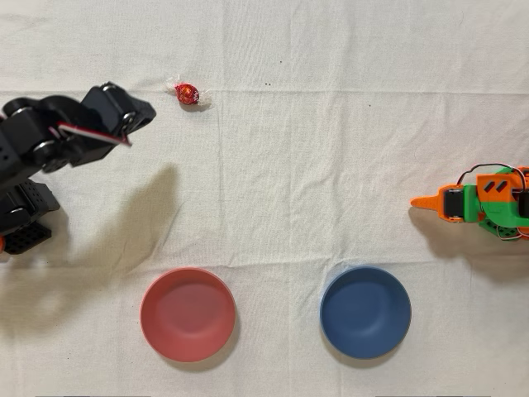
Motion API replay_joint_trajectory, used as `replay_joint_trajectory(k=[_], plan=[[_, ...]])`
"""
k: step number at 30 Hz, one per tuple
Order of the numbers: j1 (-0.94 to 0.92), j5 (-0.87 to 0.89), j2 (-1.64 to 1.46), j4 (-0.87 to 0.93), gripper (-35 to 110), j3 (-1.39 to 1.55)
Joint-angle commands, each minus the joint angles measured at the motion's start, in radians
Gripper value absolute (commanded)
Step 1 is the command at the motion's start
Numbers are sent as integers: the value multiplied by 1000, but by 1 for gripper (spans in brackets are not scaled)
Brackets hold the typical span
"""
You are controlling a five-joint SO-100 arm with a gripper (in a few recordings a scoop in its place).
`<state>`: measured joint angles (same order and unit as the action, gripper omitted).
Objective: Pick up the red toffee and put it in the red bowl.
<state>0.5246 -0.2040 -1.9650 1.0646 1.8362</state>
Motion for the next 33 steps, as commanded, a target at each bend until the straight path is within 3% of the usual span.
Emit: replay_joint_trajectory(k=[1,20,33], plan=[[18,-132,-6,-92,0,-28],[83,-115,287,-92,3,-202],[103,-103,364,-166,24,-167]])
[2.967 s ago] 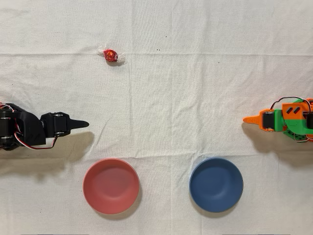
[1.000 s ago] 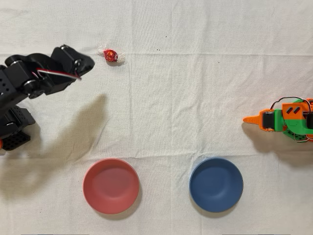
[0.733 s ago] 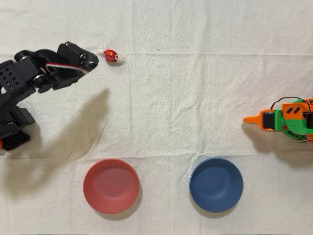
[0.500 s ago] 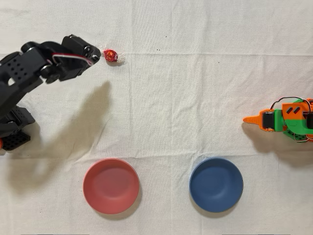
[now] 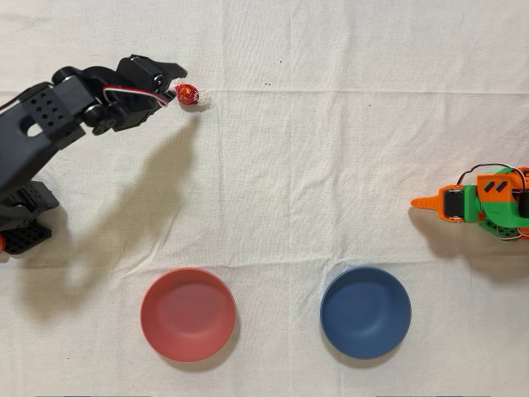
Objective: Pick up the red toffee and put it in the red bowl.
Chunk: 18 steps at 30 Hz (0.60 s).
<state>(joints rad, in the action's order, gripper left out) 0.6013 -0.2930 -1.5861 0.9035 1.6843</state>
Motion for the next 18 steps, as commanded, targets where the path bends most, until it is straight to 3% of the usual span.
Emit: replay_joint_trajectory(k=[1,18], plan=[[29,-21,-14,-11,24,-5],[28,-117,-37,-235,27,247]])
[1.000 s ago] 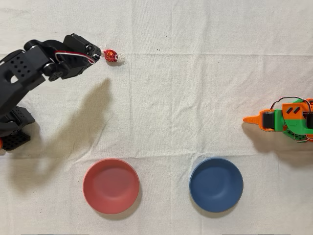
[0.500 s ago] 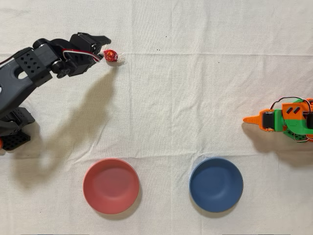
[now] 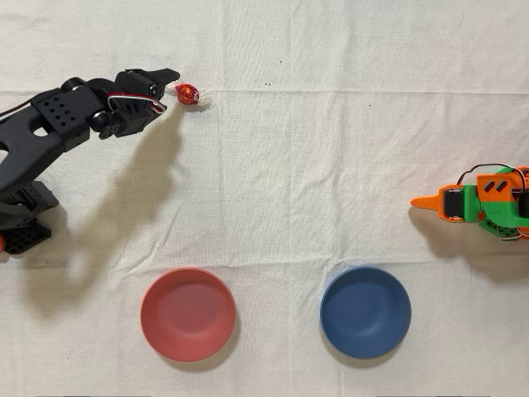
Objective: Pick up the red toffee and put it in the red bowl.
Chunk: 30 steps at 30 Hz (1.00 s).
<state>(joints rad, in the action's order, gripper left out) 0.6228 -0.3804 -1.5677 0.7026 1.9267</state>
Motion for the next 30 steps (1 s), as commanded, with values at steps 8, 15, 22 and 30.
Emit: replay_joint_trajectory(k=[8,15,22,30], plan=[[-17,-57,8,-83,29,-8],[-28,-71,83,-117,30,-43],[-54,-98,130,-126,30,-100],[-54,-91,190,-112,30,-196]])
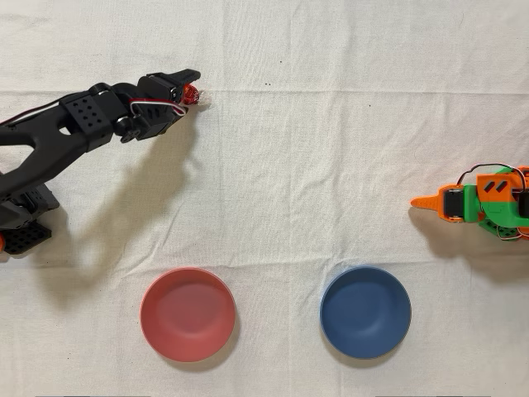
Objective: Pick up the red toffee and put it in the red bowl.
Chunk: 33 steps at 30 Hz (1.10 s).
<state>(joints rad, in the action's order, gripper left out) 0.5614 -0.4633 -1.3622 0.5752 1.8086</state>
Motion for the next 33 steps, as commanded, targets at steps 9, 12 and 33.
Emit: replay_joint_trajectory(k=[9,12,33], plan=[[20,23,-14,23,30,-67],[25,31,-17,23,30,-58],[54,66,6,-46,29,18]])
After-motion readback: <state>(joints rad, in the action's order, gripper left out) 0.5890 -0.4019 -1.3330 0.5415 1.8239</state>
